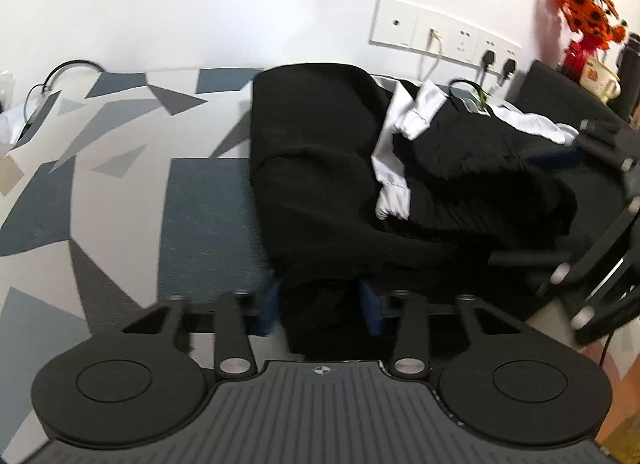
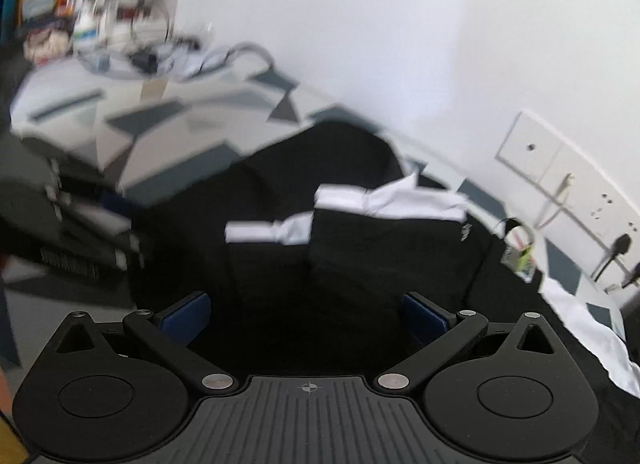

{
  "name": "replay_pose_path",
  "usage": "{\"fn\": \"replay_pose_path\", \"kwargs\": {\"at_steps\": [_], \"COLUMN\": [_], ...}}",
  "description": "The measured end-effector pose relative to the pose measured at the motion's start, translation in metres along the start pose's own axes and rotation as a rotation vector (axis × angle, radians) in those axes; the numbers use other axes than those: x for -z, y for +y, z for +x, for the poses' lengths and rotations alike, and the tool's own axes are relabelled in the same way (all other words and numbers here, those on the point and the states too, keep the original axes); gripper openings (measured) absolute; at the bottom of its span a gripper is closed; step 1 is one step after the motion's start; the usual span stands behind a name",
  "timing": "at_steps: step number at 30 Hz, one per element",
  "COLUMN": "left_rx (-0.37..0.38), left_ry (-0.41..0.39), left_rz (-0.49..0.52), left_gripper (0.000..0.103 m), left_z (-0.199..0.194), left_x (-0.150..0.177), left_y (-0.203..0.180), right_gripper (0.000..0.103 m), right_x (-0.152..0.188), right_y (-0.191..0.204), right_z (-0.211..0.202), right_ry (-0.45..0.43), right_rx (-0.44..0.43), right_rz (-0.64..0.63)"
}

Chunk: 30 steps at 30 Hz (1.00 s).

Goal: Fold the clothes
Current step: 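Lay the garment end over the stack and open the left tool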

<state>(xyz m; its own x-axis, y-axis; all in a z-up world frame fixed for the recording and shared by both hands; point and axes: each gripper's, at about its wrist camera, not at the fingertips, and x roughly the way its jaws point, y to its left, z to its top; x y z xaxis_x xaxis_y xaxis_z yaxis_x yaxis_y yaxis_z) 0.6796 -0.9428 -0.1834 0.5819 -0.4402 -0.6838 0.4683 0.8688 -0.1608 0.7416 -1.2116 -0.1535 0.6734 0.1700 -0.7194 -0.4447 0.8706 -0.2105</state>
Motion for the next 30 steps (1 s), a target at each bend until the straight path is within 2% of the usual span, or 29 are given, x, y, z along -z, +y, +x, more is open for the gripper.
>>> {"fn": "replay_pose_path", "kwargs": {"at_steps": [1, 3, 5, 6, 7, 8, 11, 13, 14, 15, 16, 17, 18, 20, 24, 27, 30], "left_rx": [0.004, 0.007, -0.001, -0.007, -0.010, -0.011, -0.011, -0.012, -0.012, -0.013, -0.012, -0.008, -0.005, -0.002, -0.001, 0.001, -0.007], "left_ry": [-0.001, -0.004, -0.004, -0.004, -0.003, -0.002, 0.002, 0.009, 0.013, 0.019, 0.026, 0.033, 0.037, 0.038, 0.010, -0.010, -0.008], "left_rz": [-0.018, -0.039, -0.038, -0.033, -0.031, -0.033, -0.043, -0.052, -0.057, -0.065, -0.076, -0.092, -0.107, -0.121, -0.101, -0.093, -0.093], "left_gripper": [0.026, 0.023, 0.020, 0.019, 0.019, 0.019, 0.019, 0.019, 0.019, 0.021, 0.023, 0.023, 0.023, 0.024, 0.024, 0.026, 0.028], "left_z": [-0.001, -0.002, -0.002, -0.002, -0.003, -0.002, -0.002, -0.002, -0.001, -0.001, -0.001, -0.001, -0.001, -0.002, -0.008, -0.012, -0.012], "left_x": [0.000, 0.001, 0.001, 0.001, 0.000, 0.000, 0.000, -0.001, -0.002, -0.003, -0.004, -0.005, -0.006, -0.007, -0.011, -0.015, -0.016], "left_y": [0.003, 0.007, 0.007, 0.006, 0.005, 0.006, 0.007, 0.008, 0.008, 0.008, 0.009, 0.011, 0.012, 0.012, 0.007, 0.002, 0.000], "right_gripper": [0.101, 0.084, 0.056, 0.048, 0.034, 0.028, 0.019, 0.019, 0.025, 0.034, 0.050, 0.056, 0.058, 0.071, 0.073, 0.073, 0.081], "right_x": [0.002, 0.005, 0.007, 0.007, 0.008, 0.010, 0.027, 0.050, 0.065, 0.082, 0.098, 0.111, 0.115, 0.124, 0.115, 0.097, 0.079], "right_y": [0.001, -0.001, -0.016, -0.027, -0.039, -0.051, -0.095, -0.126, -0.141, -0.156, -0.171, -0.182, -0.185, -0.191, -0.191, -0.192, -0.193], "right_z": [0.007, 0.014, 0.009, 0.001, -0.007, -0.016, -0.048, -0.062, -0.064, -0.064, -0.064, -0.066, -0.071, -0.080, -0.090, -0.082, -0.052], "right_ry": [0.024, 0.046, 0.038, 0.005, -0.027, -0.059, -0.154, -0.164, -0.143, -0.109, -0.075, -0.056, -0.066, -0.087, -0.135, -0.162, -0.102], "right_rx": [0.009, 0.029, -0.003, -0.023, -0.032, -0.020, 0.084, 0.151, 0.168, 0.183, 0.197, 0.217, 0.247, 0.309, 0.359, 0.315, 0.241], "right_rz": [-0.006, 0.011, 0.115, 0.199, 0.279, 0.356, 0.610, 0.803, 0.922, 1.057, 1.191, 1.282, 1.299, 1.331, 1.251, 1.121, 0.989]}}
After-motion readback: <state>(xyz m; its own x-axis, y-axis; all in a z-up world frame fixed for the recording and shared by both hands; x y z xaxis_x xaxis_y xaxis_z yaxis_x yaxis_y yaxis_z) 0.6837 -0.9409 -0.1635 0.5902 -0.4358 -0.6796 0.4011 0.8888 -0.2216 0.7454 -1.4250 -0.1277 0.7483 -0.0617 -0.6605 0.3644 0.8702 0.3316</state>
